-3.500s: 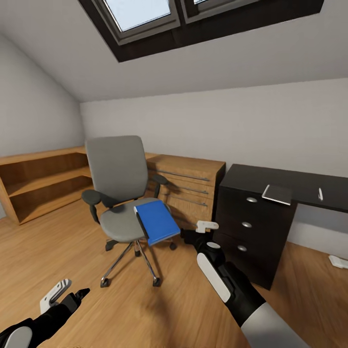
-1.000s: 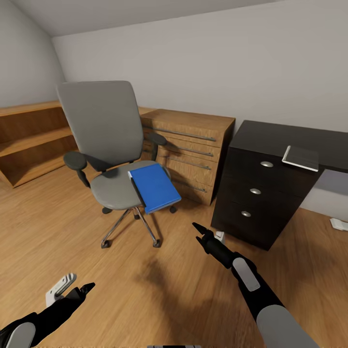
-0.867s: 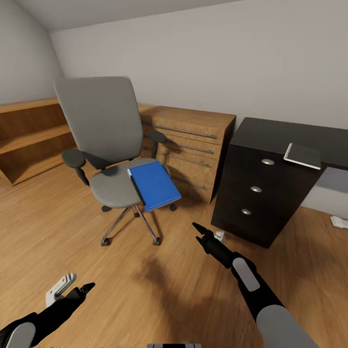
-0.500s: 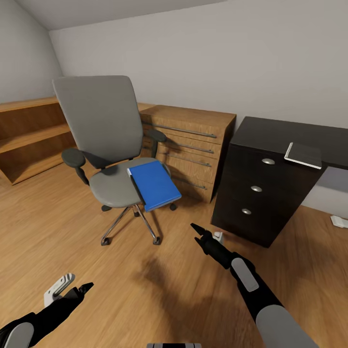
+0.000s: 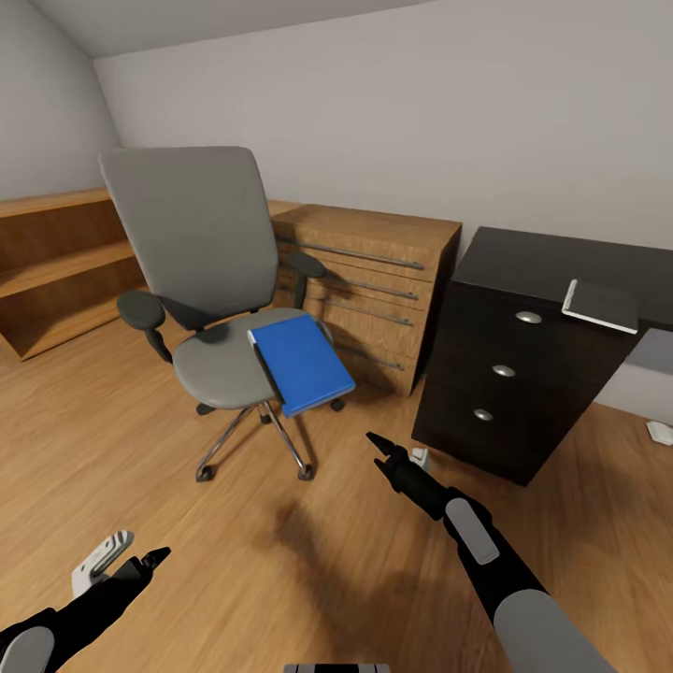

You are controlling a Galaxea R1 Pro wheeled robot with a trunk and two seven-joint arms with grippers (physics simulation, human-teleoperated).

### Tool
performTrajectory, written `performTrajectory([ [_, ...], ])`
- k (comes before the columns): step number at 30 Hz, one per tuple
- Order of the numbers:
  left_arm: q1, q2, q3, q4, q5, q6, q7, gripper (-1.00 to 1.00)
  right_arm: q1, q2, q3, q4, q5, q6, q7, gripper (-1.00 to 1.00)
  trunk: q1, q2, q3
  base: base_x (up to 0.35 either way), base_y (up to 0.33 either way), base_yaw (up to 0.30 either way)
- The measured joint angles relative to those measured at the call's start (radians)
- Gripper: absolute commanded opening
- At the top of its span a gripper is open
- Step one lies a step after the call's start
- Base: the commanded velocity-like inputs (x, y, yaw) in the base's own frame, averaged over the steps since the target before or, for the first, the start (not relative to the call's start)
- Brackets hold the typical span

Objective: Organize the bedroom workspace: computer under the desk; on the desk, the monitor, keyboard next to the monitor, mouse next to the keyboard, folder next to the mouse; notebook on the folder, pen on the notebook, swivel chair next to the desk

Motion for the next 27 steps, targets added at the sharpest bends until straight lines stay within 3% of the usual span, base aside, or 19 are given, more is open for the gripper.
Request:
performTrajectory([
  [27,0.0,-0.001,0.001,0.002,0.0,0.0,0.0,1.0,0.0,0.0,0.0,-0.001,0.001,-0.001,0.0,1.0,0.0,0.0,0.0,0.083,0.05,0.0],
])
